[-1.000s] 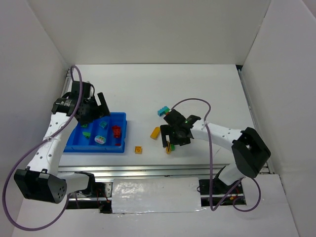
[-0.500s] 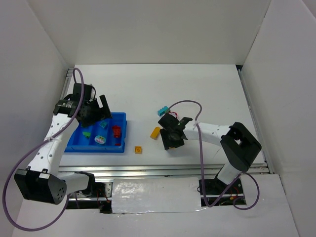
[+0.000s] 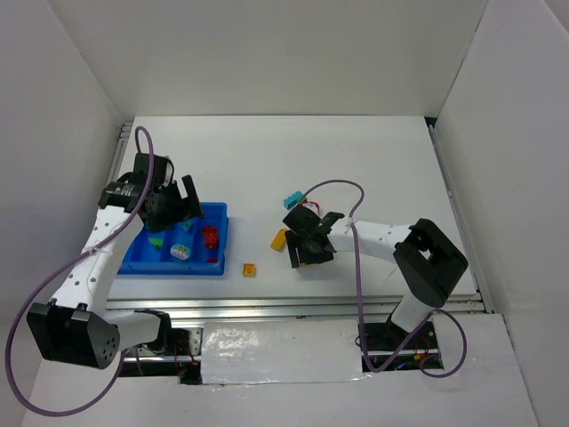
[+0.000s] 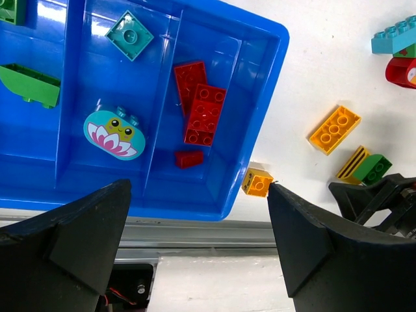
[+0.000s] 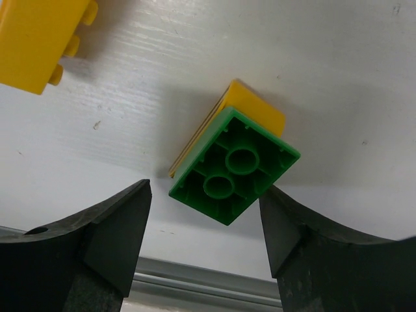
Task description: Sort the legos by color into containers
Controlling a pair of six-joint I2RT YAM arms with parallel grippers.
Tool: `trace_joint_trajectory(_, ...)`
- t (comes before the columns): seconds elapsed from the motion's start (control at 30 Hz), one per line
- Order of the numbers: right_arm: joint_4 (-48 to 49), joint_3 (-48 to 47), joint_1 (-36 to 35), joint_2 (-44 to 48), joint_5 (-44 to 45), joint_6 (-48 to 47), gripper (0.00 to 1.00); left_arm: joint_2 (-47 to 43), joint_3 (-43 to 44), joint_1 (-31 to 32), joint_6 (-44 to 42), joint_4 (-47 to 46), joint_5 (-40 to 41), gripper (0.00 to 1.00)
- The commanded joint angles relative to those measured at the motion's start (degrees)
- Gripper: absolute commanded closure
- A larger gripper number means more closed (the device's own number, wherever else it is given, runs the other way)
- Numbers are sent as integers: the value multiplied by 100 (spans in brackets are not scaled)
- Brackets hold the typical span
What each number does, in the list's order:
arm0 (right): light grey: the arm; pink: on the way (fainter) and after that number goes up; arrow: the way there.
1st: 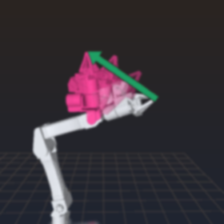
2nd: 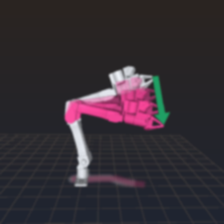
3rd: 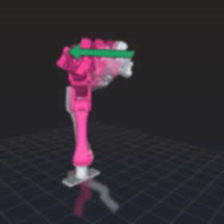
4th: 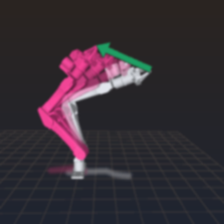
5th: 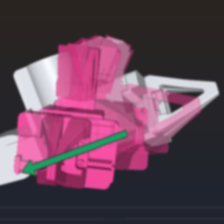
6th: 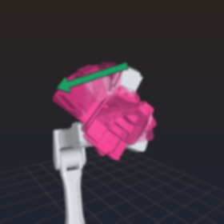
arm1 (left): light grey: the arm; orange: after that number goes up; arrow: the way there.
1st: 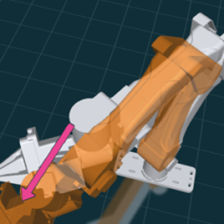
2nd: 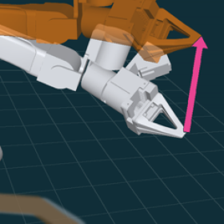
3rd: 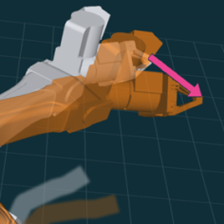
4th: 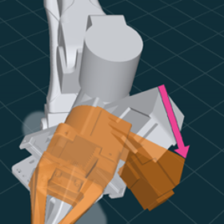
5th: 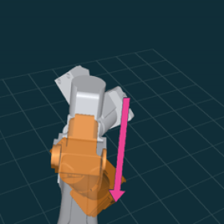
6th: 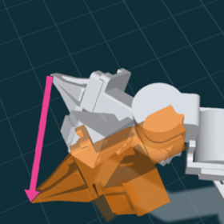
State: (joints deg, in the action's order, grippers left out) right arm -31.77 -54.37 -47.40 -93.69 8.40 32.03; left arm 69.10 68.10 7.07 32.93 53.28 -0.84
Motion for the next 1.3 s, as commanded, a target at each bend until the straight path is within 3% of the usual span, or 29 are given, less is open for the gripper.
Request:
trace_joint_trajectory(0.0, 268, -231, -42, 237, 188, 435, 27, -134, 20, 22, -155, -89, -144, 1)
trace_joint_trajectory(0.33, -198, -768, 178, -9, 741, 840, 40, -160, -7, 14, -269, -28, -232, 1)
trace_joint_trajectory(0.63, -146, -795, 354, -299, 601, 656, 42, -134, -51, 14, -348, -45, -267, 1)
trace_joint_trajectory(0.83, 91, -786, 345, -282, 399, 497, 50, -55, -51, 22, -375, -80, -302, 1)
trace_joint_trajectory(0.9, 110, -803, 345, -273, 407, 479, 67, -37, -68, 22, -375, -107, -329, 1)
trace_joint_trajectory(0.97, -4, -908, 336, -229, 460, 488, 94, -28, -86, 14, -383, -124, -364, 1)
trace_joint_trajectory(1.03, -57, -953, 336, -106, 434, 506, 97, -37, -68, 22, -427, -133, -460, 1)
trace_joint_trajectory(1.1, 82, -909, 363, 332, 93, 471, 100, -54, -77, 22, -524, -229, -749, 1)
trace_joint_trajectory(1.2, 548, -742, 424, 1158, -890, 330, 100, -168, -208, 31, -927, -677, -2205, 1)
trace_joint_trajectory(1.23, 688, -681, 476, 1360, -1250, 260, 100, -265, -261, 40, -989, -852, -3236, 1)
trace_joint_trajectory(1.27, 1020, -663, 512, 1736, -1575, 216, 100, -326, -314, 66, -1007, -1028, -3717, 1)
